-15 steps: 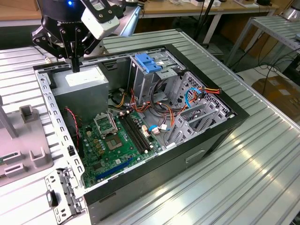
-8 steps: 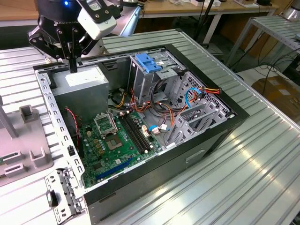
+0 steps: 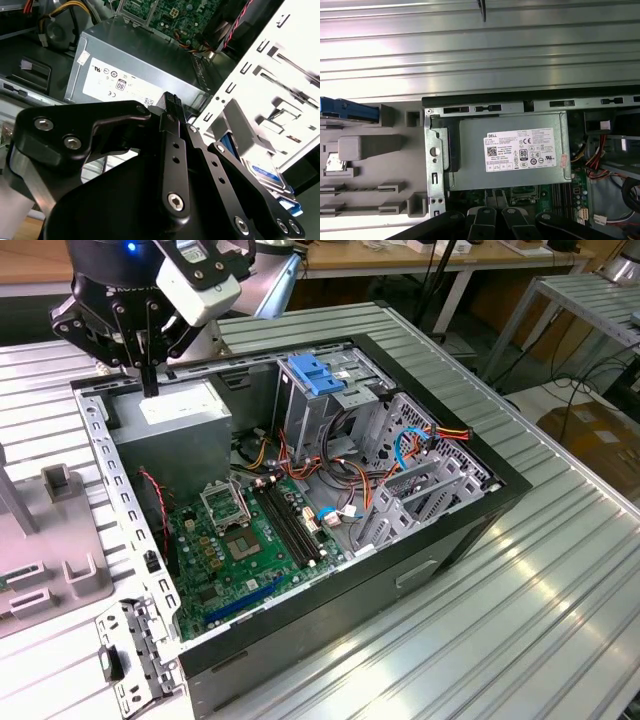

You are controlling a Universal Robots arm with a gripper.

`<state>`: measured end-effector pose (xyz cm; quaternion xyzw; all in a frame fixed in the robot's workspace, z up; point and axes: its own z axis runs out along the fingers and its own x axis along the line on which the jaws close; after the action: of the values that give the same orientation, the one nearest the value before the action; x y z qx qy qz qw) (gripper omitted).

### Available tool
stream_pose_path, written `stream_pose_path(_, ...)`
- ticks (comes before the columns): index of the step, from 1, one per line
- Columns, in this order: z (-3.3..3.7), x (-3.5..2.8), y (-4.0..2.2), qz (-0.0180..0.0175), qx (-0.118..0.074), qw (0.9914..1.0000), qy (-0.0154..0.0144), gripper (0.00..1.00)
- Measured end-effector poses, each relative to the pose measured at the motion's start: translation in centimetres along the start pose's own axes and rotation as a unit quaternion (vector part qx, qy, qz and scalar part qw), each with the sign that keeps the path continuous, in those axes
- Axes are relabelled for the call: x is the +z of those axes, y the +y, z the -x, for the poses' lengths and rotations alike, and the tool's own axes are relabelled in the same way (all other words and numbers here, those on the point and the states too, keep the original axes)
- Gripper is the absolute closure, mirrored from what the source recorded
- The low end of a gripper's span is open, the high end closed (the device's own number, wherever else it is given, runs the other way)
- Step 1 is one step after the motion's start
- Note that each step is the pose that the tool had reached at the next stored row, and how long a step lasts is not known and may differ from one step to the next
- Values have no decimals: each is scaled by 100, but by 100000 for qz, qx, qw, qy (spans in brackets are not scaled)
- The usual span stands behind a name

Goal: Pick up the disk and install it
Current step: 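Reach for the disk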

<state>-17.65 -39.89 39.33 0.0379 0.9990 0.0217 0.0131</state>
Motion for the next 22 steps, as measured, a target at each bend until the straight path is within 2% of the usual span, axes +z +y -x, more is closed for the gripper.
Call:
stream_pose_path(12, -72, -2, -5, 1, 2, 100000, -2, 89)
stream_pose_path(22, -161, -4, -12, -1, 1, 100000, 0, 89)
